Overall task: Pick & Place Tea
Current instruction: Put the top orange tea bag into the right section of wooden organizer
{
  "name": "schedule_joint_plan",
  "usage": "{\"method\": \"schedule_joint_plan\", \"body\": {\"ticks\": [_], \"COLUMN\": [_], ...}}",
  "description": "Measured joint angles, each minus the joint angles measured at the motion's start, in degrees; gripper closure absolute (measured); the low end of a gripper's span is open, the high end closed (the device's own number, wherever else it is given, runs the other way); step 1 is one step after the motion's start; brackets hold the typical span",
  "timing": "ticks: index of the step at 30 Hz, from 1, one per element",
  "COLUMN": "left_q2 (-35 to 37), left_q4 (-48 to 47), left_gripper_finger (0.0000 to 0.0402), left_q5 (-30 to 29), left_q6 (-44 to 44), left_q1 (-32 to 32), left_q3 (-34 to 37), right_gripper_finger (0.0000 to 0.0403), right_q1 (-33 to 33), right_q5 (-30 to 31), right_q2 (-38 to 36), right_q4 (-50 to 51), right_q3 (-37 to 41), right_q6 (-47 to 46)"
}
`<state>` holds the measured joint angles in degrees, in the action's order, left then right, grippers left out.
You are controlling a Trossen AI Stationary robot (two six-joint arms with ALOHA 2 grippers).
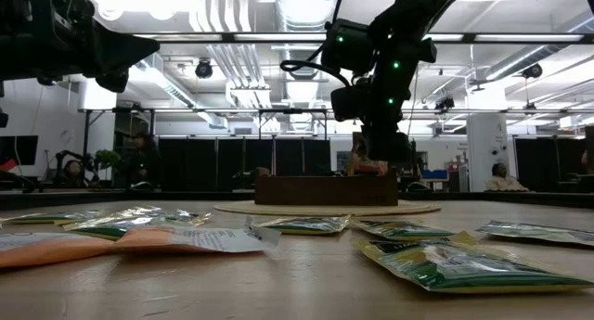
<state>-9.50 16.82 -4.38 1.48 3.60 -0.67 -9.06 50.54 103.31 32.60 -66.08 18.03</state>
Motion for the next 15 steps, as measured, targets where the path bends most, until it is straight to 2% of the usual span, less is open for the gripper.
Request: {"method": "schedule_joint_plan", "body": {"ticks": [4, 15], "left_q2": [-0.02, 0.0], "left_q4": [-0.02, 0.0], "left_gripper_finger": [0.0402, 0.0402], "left_q5": [0.01, 0.0], "left_q6": [0.02, 0.02], "left_q1": [0.02, 0.02], "left_q3": [0.0, 0.0], "right_gripper_finger": [0.0382, 0.0318], "right_q1": [-0.31, -0.72], "right_q5": [-0.02, -0.17], "right_q2": [0.0, 0.0], "right_q4": [0.11, 0.37], "right_q3": [0.0, 0.0], "right_q6": [-0.73, -1.92]}}
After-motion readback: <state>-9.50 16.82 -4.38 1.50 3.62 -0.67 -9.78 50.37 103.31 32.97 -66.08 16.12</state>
